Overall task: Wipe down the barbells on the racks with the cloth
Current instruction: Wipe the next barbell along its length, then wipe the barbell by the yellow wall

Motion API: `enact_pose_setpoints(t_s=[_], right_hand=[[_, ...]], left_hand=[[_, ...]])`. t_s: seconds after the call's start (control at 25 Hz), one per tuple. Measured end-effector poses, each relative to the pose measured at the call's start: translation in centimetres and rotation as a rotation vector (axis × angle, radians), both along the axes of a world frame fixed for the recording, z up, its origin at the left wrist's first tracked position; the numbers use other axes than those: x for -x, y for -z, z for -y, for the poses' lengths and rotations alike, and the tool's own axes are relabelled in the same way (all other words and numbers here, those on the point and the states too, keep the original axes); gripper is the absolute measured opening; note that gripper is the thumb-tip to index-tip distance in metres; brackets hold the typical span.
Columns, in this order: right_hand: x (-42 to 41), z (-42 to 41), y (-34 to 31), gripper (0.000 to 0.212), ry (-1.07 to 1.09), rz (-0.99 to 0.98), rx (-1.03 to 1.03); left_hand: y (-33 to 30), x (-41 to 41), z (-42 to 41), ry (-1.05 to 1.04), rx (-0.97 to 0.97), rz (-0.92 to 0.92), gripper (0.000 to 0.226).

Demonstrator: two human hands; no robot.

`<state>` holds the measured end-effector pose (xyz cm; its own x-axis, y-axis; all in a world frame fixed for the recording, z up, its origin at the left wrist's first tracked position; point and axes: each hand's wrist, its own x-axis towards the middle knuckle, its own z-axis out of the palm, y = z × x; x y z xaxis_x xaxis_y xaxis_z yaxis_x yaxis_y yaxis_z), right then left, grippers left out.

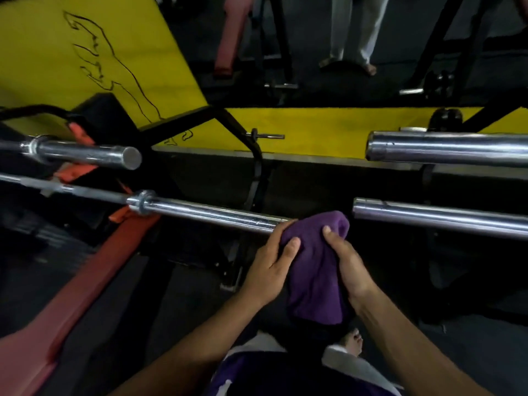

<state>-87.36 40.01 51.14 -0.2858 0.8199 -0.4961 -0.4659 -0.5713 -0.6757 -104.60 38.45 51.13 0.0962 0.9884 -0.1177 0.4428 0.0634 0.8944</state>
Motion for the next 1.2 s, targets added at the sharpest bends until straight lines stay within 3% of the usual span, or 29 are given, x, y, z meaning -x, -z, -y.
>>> enact_pose_setpoints(t_s=[0.12,0.2,0.68,0.84,1.08,1.2], right_hand=[[2.4,1.6,0.1,0.042,-0.005,0.049,-0.031],[4.7,2.6,-0.2,0.051,-0.004,0.099,-0.057],[24.9,7.1,-3.1,0.043,-0.462,0.515,-0.475],[28.1,6.7,-2.6,0.04,-0.472,0.502,-0.457],[33.1,2.3,-0.5,0.037,-0.453,0.346,-0.259],[37.2,0.1,-0.9,0.036,-0.429,0.257,-0.266]], left_hand=[[-0.3,2.2,1.6,-0.055,0.013,0.039,0.027],[-1.0,4.6,2.8,-0.052,-0.019,0.021,0.014],[-1.6,25.9,13.4,-0.438,-0.126,0.275,0.02],[-1.5,29.6,12.1,-0.454,-0.111,0.291,0.024],[-0.4,33.4,7.9,-0.507,-0.045,0.317,0.026],[-1.7,37.5,5.2,-0.488,-0.045,0.219,0.026]])
